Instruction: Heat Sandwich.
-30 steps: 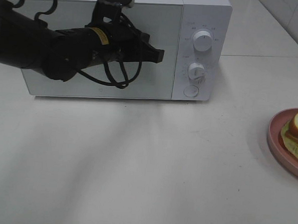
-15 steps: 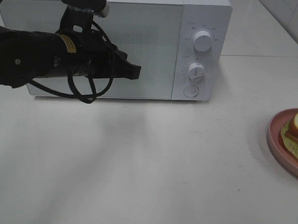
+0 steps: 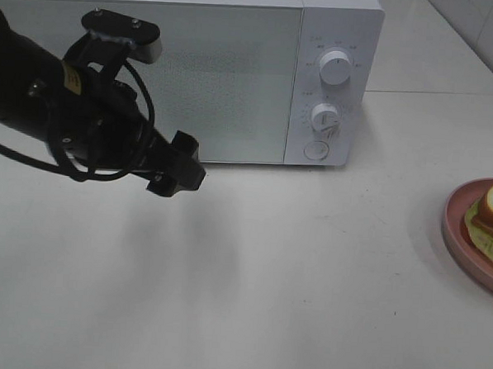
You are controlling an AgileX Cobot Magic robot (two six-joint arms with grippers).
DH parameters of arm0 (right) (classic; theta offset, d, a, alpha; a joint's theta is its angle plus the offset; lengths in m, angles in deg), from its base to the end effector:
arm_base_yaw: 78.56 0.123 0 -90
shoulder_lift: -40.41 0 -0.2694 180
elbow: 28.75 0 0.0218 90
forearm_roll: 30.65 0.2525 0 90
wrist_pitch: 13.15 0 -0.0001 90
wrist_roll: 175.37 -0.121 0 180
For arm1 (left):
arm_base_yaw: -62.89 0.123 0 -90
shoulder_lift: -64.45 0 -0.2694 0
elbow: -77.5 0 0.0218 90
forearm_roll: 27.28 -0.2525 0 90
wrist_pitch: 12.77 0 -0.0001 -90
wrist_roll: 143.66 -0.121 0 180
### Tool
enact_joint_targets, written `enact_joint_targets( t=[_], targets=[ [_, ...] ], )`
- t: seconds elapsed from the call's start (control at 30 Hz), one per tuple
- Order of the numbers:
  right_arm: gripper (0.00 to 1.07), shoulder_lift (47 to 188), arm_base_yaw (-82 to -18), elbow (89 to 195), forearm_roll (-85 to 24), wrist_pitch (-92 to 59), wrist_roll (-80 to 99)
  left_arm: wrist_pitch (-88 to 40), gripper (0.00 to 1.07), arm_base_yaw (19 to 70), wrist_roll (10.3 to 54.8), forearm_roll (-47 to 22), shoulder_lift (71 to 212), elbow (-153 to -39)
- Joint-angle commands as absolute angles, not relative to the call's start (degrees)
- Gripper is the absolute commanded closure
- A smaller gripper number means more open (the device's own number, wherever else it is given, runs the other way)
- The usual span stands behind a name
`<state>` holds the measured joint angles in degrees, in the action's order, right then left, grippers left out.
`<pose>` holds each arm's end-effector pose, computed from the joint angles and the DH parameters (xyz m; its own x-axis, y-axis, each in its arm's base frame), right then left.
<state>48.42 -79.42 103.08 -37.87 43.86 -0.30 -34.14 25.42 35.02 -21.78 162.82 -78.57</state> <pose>0.0414 -0.0134 0.2721 -0.3884 0.0229 -0.9212 0.1187 0.9926 -0.0253 0.2641 -0.2078 0.1757 -0.6787 0.4367 -0.5905 0.5807 0.8113 -0.0674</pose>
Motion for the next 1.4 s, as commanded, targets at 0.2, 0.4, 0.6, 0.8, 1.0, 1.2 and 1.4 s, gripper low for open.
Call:
enact_joint_targets(
  t=[0.2, 0.4, 0.6, 0.8, 1.0, 1.2, 1.4],
  targets=[
    [0.31, 46.9, -79.7, 103.1, -38.0, 43.9, 0.1, -51.6, 0.08, 25.3, 35.2, -22.8, 158.7, -78.5],
    [0.31, 46.9, -79.7, 103.1, -38.0, 43.9, 0.1, -61.5, 0.08, 29.0, 36.3, -21.5, 156.5, -78.6],
    [0.31, 46.9, -79.7, 103.1, -38.0, 43.9, 0.1, -69.6, 0.08, 39.5, 36.3, -20.9, 152.9, -78.6],
    [0.31, 46.9, -79.7, 103.1, -38.0, 43.9, 0.1, -73.2, 0.08, 49.2, 36.3, -17.8, 148.6, -78.6],
    [0.31, 46.9, -79.7, 103.1, -38.0, 43.9, 0.1, -78.7, 0.08, 53.8, 37.7, -17.9, 144.8, -78.5],
    [0.31, 46.9, -79.7, 103.1, -38.0, 43.9, 0.1, -82.8, 0.08, 53.9, 38.0, -19.4, 139.6, -78.5],
    [0.31, 46.9, -79.7, 103.1, -38.0, 43.9, 0.1, -84.1, 0.08, 53.9, 39.0, -22.0, 133.1, -76.9]
  ],
)
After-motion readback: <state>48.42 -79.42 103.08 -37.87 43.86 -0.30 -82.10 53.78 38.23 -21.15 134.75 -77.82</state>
